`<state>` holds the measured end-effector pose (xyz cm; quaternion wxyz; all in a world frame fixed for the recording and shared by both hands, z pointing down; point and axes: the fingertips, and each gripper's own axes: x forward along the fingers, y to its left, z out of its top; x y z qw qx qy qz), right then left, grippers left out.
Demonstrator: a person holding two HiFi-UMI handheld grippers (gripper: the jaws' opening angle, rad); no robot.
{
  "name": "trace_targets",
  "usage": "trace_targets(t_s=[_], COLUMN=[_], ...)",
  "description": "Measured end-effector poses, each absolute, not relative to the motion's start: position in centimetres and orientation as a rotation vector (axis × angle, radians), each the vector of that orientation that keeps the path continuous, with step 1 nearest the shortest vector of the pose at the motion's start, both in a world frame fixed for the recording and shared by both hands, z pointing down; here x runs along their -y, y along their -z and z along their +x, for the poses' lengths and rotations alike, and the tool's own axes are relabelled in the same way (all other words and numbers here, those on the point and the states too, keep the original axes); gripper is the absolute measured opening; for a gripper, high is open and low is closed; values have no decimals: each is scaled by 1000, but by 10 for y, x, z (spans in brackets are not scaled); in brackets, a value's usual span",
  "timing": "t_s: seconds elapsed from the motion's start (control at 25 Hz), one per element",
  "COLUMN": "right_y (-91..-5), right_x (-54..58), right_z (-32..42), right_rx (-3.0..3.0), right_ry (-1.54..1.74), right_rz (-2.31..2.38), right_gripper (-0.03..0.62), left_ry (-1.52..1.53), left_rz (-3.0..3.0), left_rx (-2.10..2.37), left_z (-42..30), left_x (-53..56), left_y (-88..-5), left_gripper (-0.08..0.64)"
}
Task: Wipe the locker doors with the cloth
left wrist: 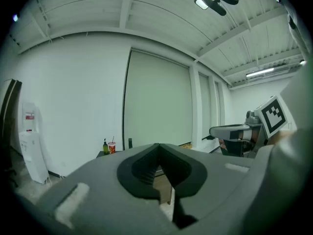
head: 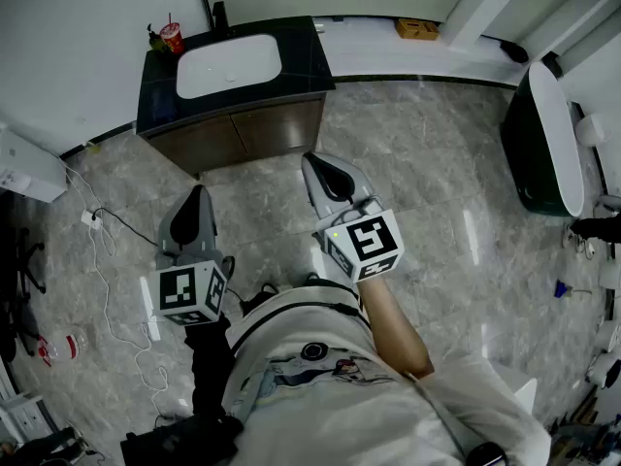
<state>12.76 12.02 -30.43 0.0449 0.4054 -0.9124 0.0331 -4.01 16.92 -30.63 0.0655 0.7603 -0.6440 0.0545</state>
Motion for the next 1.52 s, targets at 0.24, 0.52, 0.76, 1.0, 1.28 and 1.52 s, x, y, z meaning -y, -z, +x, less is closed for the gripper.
trace_targets(t_s=[0.24,0.52,0.76,1.0,1.28,1.52], right_y=[302,302,293,277,251,242], right_x=[-118,-117,-113,-114,-104,-78], right_z=[130,143,164,184,185,145], right_rx=[2785,2813,2810,2802,2787,2774], right_ry=[-107,-137,-169,-227,-313,-300], right_rz=[1245,1263,1271,1242,1169,1111], right_gripper=[2,3,3,3,3,3], left_ry=[-161,-165,-188,-237,-271,-287], left_rz=[2288,2303,2298,2225,2175,2144], left_rx=[1944,1941,1950,1980,2042,2039], left_z=[-39,-29,-17,-30,-54,-100], left_x=[-165,-161,-153,-139,-118,-83], left_y=[305,307,296,275,265,246], left_gripper=[3,3,3,3,5,83])
